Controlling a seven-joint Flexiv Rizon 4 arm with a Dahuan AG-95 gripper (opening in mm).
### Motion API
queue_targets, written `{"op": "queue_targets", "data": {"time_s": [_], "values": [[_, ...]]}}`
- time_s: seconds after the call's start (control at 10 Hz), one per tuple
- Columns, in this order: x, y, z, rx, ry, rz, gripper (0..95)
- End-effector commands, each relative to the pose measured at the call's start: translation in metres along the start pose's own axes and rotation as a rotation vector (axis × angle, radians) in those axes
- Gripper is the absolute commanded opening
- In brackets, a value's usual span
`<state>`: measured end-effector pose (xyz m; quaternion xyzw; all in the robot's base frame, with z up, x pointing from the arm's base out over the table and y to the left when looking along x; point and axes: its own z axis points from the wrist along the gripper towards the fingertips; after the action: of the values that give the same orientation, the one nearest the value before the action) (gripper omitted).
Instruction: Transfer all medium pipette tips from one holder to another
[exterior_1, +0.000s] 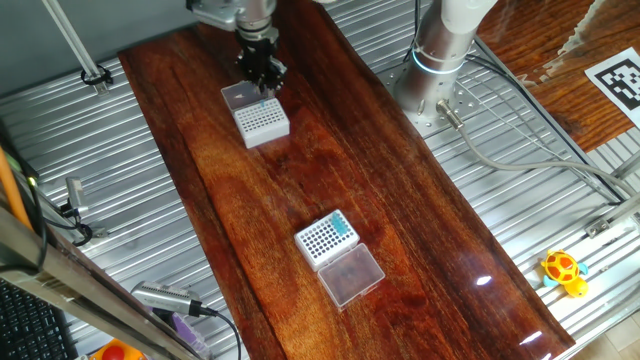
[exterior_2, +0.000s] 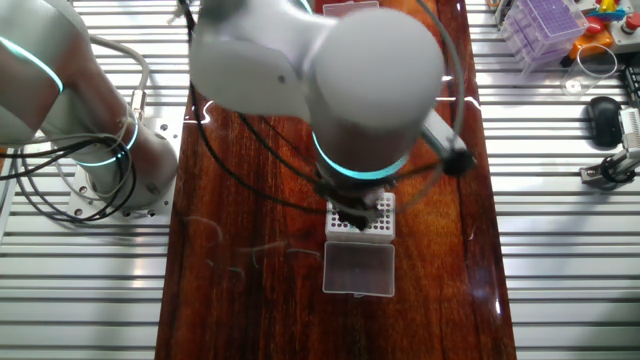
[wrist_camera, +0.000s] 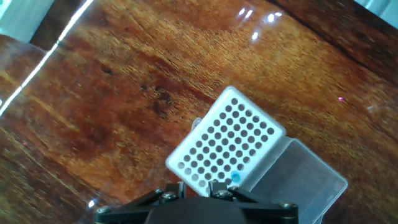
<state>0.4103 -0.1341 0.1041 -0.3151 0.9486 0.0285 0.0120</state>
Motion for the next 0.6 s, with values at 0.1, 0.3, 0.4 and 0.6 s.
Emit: {"op": "queue_targets", "data": {"time_s": [0.1, 0.3, 0.4, 0.6], "values": [[0.002, -0.007, 0.006, 0.002, -0.015, -0.012, 19.0], [-0.001, -0.003, 0.011, 0.002, -0.014, 0.006, 19.0], [-0.005, 0.002, 0.017, 0.001, -0.017, 0.022, 19.0], [-0.008, 0.006, 0.022, 0.004, -0.017, 0.026, 19.0]]}}
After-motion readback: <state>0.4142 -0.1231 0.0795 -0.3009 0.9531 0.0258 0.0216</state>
